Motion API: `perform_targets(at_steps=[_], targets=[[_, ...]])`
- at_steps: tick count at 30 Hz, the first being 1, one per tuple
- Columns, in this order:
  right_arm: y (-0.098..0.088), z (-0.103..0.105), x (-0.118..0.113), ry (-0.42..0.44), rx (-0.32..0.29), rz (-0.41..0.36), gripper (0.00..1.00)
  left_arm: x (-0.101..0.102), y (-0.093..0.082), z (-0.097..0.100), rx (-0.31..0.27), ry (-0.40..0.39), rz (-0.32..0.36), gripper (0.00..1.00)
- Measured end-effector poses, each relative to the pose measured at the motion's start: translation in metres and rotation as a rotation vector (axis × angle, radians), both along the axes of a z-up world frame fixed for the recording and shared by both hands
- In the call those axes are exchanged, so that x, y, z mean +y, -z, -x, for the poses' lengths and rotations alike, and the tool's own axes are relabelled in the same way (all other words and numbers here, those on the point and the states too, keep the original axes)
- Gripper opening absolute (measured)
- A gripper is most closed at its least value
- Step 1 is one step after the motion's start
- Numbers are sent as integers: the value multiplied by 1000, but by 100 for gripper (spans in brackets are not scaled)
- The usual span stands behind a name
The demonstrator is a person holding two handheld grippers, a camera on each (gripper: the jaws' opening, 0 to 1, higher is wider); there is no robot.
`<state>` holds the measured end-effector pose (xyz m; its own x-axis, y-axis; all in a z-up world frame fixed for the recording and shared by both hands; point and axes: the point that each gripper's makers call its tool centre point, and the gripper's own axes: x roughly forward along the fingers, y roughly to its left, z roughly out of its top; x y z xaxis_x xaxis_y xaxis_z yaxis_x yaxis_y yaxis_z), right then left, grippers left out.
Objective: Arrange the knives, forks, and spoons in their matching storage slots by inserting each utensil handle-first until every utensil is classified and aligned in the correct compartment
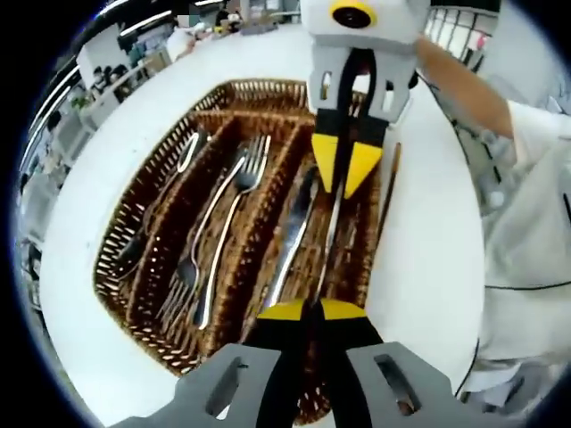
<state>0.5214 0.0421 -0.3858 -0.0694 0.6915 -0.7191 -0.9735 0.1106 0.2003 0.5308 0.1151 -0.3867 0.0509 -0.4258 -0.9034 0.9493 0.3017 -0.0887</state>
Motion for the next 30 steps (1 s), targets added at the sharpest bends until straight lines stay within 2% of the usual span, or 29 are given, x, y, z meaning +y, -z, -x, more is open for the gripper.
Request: perform_targets(at_steps=[2, 3, 4, 13, 17, 23, 30], targets=[[4, 1, 0, 6, 11, 11, 5, 0, 2, -1, 8, -6, -8, 3], [5, 1, 1, 4, 13, 13, 5, 2, 4, 2, 41, -10, -24, 3], [6, 0, 1, 5, 14, 15, 5, 2, 5, 2, 50, -10, -30, 3], [20, 3, -2, 14, 61, 73, 5, 2, 21, 4, 69, 8, -88, 3], [21, 3, -3, 25, 67, 103, 6, 0, 20, 8, 88, 2, -73, 3], [23, 1, -3, 33, 40, 130, 6, -1, 21, 11, 74, 15, -73, 3], [23, 0, -3, 42, 33, 125, 7, -3, 21, 10, 0, 54, -99, 6]])
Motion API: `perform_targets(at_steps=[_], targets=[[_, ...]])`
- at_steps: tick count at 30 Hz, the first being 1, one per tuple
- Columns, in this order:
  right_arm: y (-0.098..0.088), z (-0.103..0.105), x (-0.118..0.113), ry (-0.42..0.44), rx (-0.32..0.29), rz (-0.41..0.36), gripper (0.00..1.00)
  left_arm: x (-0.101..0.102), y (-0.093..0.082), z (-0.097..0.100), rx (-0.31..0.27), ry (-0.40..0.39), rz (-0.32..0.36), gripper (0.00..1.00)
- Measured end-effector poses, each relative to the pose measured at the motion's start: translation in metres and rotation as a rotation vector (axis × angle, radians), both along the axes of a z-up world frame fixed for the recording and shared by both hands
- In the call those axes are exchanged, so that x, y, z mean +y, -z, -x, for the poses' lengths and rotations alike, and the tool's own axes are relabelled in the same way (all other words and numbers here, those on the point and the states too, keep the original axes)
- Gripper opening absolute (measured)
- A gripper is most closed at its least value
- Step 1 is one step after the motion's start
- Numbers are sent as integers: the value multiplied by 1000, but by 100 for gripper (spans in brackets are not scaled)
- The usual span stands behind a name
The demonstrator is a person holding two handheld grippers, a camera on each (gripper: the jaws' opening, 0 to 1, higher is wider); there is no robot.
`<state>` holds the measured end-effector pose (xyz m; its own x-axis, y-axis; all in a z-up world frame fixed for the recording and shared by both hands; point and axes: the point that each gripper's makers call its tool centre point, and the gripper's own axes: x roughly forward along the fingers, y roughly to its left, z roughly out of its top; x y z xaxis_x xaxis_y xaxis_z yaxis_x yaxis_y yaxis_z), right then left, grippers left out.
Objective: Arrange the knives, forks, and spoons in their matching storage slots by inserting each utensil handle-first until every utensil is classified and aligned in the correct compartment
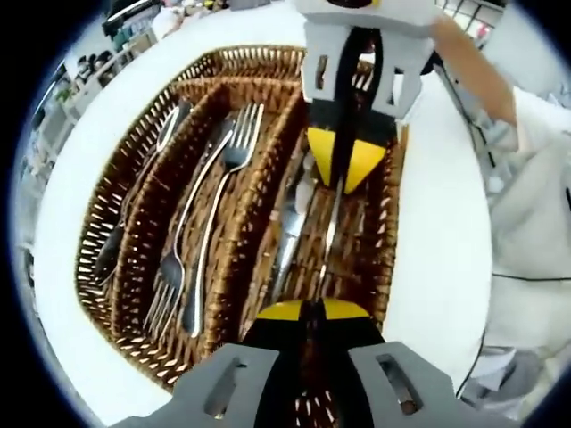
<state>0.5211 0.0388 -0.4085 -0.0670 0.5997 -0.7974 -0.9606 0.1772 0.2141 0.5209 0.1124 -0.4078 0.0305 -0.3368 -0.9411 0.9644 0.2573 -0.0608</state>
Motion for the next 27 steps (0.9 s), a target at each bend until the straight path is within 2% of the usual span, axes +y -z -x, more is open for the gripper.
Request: perform_targets(at_steps=[8, 10, 15, 17, 27], targets=[[-1, -2, 0, -8, -46, -7, 8, 3, -1, -1, -24, 5, -13, 6], [-2, -2, 1, -16, -59, -11, 8, 8, 0, -2, -44, 12, -38, 6], [-2, -3, 1, -14, -74, 1, 8, 13, -5, -10, -52, -6, -30, 6], [-2, -5, 0, -17, -102, 17, 10, 14, -6, -11, -65, -6, -26, 6], [-1, -10, -4, 10, -110, 47, 12, 20, -7, -14, -93, -11, -40, 8]])
